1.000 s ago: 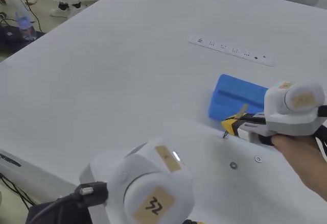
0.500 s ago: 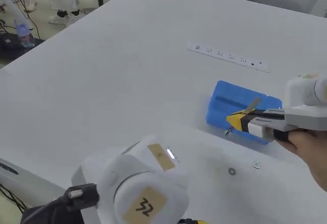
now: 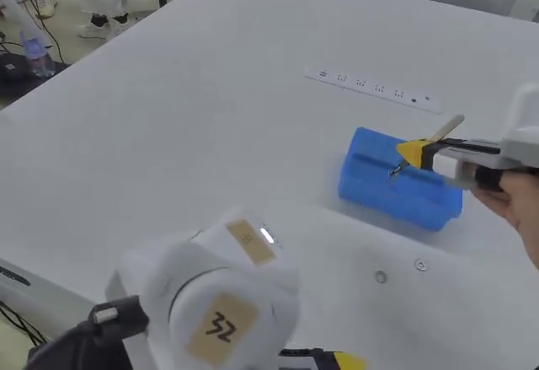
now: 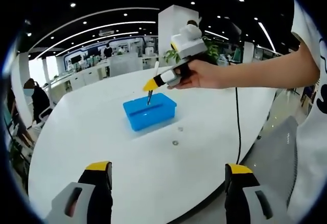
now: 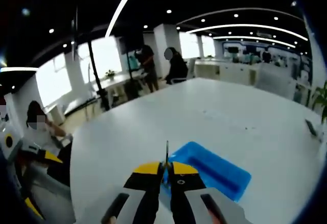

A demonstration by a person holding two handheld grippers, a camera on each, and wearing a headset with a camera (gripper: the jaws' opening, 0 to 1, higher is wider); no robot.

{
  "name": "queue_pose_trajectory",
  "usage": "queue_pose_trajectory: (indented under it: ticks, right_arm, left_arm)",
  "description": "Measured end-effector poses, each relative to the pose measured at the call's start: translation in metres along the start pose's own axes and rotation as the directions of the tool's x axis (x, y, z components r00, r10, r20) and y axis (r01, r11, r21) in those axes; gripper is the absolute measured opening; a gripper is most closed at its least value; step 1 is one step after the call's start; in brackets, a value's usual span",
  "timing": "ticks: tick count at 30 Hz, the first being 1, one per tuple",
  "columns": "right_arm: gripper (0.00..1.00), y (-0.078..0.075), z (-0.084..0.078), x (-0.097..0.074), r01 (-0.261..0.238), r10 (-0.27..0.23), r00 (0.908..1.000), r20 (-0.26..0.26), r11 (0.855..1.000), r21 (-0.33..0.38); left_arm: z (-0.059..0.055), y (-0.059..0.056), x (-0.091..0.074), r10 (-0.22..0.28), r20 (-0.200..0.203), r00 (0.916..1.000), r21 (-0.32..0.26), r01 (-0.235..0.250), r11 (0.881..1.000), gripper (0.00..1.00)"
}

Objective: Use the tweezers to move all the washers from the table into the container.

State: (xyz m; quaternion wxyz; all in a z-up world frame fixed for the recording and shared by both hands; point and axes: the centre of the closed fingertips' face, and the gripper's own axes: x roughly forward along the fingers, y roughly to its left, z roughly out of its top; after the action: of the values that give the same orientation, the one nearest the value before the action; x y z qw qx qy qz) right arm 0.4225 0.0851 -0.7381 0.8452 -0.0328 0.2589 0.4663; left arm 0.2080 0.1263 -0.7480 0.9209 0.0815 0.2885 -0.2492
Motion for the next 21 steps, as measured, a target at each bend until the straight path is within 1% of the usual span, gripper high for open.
queue_pose_trajectory:
  ticks: [1,2,3,5,6,8,11,13,16,19,21]
  right_arm:
    - [0.03,-0.003,-0.001,0.002,0.006,-0.006,1.0000,0.000,1.000,0.012]
    - [0.03,-0.011,-0.005,0.007,0.013,-0.013,0.9999,-0.004,1.000,0.023]
    - [0.03,-0.014,-0.008,0.010,0.019,-0.019,0.9998,-0.007,0.999,0.031]
    - [0.03,-0.021,-0.015,0.016,0.038,-0.037,0.9991,-0.021,0.999,0.039]
    - [0.03,-0.025,-0.020,0.020,0.044,-0.042,0.9984,-0.038,0.998,0.042]
    - [0.03,-0.028,-0.027,0.025,0.057,-0.054,0.9970,-0.055,0.998,0.040]
    - [0.03,-0.035,-0.034,0.031,0.072,-0.070,0.9952,-0.068,0.997,0.034]
    - [0.03,-0.037,-0.037,0.034,0.077,-0.075,0.9937,-0.083,0.997,0.029]
    - [0.03,-0.040,-0.045,0.040,0.070,-0.065,0.9931,-0.098,0.996,0.054]
    - [0.03,-0.043,-0.051,0.045,0.079,-0.074,0.9903,-0.118,0.996,0.040]
    - [0.03,-0.041,-0.051,0.044,0.080,-0.074,0.9897,-0.122,0.996,0.040]
  left_arm:
    - [0.001,0.001,0.000,0.004,0.004,1.0000,-0.003,-0.004,1.000,0.94]
    - [0.001,0.001,0.000,0.008,0.007,0.9999,-0.004,-0.008,1.000,0.96]
    - [0.002,0.002,0.000,0.012,0.014,0.9998,-0.006,-0.012,1.000,0.98]
    - [0.003,0.002,-0.001,0.019,0.019,0.9997,-0.006,-0.018,1.000,0.99]
    - [0.003,0.003,-0.001,0.022,0.021,0.9995,-0.004,-0.022,1.000,0.99]
    - [0.004,0.004,-0.002,0.031,0.027,0.9992,-0.003,-0.031,1.000,0.99]
    - [0.002,0.005,-0.002,0.032,0.018,0.9993,-0.006,-0.032,0.999,0.99]
    - [-0.001,0.005,-0.001,0.034,0.006,0.9994,-0.003,-0.034,0.999,0.99]
    - [-0.003,0.005,0.000,0.033,-0.004,0.9995,0.004,-0.033,0.999,0.99]
    - [-0.002,0.005,0.000,0.033,-0.003,0.9994,-0.002,-0.033,0.999,0.99]
    - [-0.001,0.006,0.000,0.036,-0.003,0.9993,-0.003,-0.036,0.999,0.99]
